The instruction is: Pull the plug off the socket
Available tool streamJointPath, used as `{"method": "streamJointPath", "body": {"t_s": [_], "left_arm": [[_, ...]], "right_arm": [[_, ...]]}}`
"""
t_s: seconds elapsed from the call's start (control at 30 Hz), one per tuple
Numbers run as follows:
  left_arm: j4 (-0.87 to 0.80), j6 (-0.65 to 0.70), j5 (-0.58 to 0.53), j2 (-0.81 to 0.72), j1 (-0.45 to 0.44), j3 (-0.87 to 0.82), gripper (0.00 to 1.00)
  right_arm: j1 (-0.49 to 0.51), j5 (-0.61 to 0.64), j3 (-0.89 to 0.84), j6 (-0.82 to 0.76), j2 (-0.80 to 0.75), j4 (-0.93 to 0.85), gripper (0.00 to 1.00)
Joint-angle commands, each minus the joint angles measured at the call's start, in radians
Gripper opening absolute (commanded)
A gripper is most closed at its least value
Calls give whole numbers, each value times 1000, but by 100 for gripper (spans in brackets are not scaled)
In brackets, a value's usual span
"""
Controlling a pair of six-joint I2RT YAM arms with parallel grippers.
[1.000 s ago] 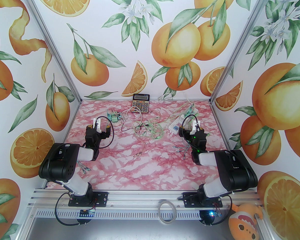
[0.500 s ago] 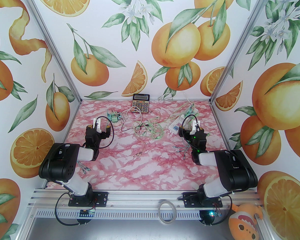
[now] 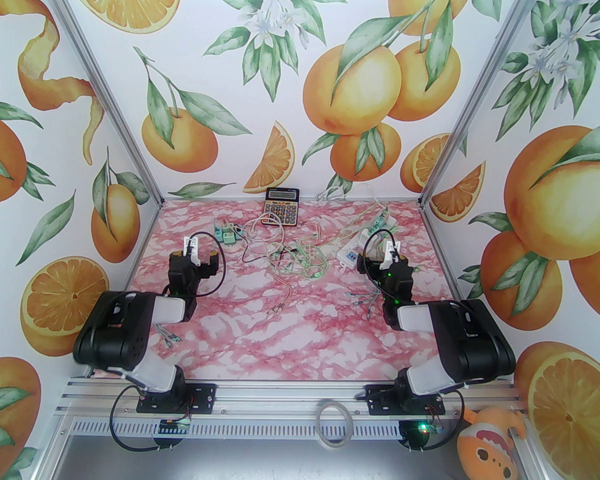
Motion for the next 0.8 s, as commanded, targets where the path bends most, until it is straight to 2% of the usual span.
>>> {"method": "streamJointPath", "body": {"t_s": [0.0, 0.07, 0.17, 0.23, 0.33, 0.37, 0.47, 0.57, 0.7, 0.77], "left_arm": [[-275, -86, -78, -167, 14, 120, 100], [-493, -148, -75, -237, 19, 217, 100], [-776, -245, -73, -275, 25, 376, 100], [-923, -291, -47, -275, 26, 463, 100], [-1042, -371, -14, -273, 26, 537, 100], [-1075, -384, 9, -272, 26, 558, 100], [-1133, -430, 92, -267, 27, 598, 100], [-1126, -450, 176, -274, 2, 602, 100], [-1121, -445, 182, -267, -88, 612, 100], [-1113, -463, 184, -253, -139, 617, 100]], "right_arm": [[-4, 4, -29, 6, -17, 69, 100], [-3, 34, -44, 12, -74, 48, 100], [-2, 97, 3, 36, -228, -175, 100], [-7, 182, 70, 143, -326, -362, 100], [-18, 229, 149, 348, -425, -553, 100], [-22, 216, 165, 400, -453, -586, 100], [-48, 67, 190, 474, -504, -596, 100], [-96, -39, 287, 621, -489, -768, 100], [-90, -108, 374, 578, -448, -887, 100], [-68, -72, 402, 528, -427, -937, 100]]}}
